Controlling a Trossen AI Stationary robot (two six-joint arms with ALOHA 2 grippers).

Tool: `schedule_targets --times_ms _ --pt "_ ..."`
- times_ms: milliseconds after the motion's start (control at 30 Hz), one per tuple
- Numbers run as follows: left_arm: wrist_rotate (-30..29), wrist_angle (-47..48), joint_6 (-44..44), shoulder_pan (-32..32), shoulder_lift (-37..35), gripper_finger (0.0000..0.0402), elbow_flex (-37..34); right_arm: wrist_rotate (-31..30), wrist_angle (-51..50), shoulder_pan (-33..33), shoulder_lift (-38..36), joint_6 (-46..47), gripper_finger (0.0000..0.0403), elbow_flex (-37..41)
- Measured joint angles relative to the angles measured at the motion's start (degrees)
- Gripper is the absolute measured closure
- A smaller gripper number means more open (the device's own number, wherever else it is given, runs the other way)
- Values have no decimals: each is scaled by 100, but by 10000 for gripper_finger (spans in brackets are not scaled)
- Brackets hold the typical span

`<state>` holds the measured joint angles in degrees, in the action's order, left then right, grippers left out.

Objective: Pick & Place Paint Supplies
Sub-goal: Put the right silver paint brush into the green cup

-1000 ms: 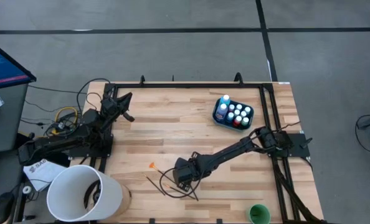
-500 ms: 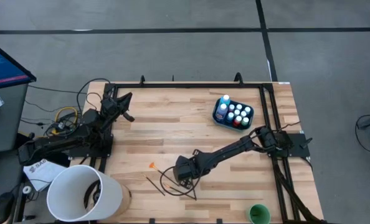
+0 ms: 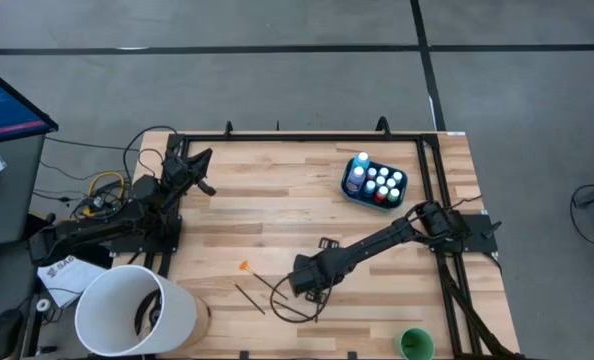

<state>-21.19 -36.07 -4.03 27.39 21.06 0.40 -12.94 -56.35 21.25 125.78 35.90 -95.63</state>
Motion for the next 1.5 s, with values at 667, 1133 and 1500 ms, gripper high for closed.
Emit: schedule_targets --times_ms 667,1133,1500 --pt "0 -1 -2 -2 0 394 0 -155 -2166 742 -260 2833 337 259" --pt "0 0 -2 -2 0 394 -2 610 -1177 738 -267 5358 202 286" --pt "0 0 -1 0 0 394 -1 1019 -701 228 -269 5580 178 284"
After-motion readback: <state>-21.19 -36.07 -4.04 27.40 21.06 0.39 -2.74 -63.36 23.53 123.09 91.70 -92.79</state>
